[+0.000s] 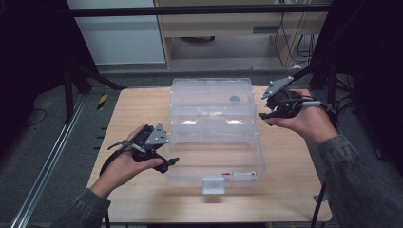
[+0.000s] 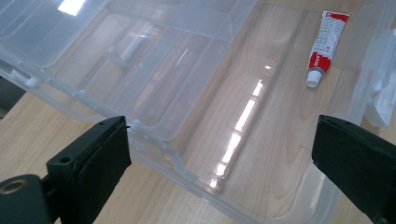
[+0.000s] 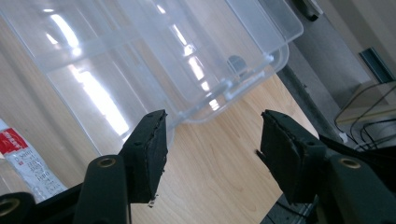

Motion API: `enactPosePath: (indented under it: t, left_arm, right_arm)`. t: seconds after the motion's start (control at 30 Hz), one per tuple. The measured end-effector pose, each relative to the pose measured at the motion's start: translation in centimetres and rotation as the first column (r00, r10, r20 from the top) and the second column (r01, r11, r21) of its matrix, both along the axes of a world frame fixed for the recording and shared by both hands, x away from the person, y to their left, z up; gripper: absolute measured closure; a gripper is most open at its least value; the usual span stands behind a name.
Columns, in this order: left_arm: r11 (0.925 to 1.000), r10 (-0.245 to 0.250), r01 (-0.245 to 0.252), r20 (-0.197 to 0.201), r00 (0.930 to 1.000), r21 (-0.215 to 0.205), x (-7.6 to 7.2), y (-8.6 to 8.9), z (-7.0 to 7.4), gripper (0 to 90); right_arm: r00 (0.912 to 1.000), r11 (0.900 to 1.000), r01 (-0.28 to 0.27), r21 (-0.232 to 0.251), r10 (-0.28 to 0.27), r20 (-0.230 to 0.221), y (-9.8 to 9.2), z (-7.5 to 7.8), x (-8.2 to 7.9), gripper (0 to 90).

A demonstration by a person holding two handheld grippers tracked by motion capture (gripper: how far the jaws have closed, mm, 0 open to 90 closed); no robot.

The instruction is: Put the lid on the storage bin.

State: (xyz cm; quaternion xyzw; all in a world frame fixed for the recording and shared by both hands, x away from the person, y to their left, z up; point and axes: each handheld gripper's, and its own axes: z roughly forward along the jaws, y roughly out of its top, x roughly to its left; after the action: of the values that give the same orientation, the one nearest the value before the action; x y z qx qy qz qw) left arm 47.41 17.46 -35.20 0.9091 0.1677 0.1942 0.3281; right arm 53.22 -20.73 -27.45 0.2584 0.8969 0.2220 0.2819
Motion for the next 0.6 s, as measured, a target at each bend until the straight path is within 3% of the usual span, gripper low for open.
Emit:
enactPosePath:
  t: [0.27, 0.43, 0.6]
  left_arm:
    - [0.9995, -0.027, 0.027, -0.017, 0.9995, 0.015, 0.5, -1.8, 0.1, 3.8]
    - [0.9986, -0.049, 0.049, -0.023, 0.9985, 0.020, 0.9, -2.6, 0.3, 3.7]
    - [0.9974, -0.060, 0.061, -0.039, 0.9975, 0.038, 1.1, -3.2, 0.2, 4.0]
  right_arm:
    - [0.9966, 0.996, -0.079, -0.030, 0.079, -0.024, 2.0, 0.8, 1.3, 50.8]
    - [0.9899, 0.989, -0.140, -0.048, 0.139, -0.029, 3.2, 1.1, 1.6, 53.1]
    - [0.9861, 0.984, -0.161, -0.075, 0.158, -0.053, 3.9, 0.9, 2.2, 57.7]
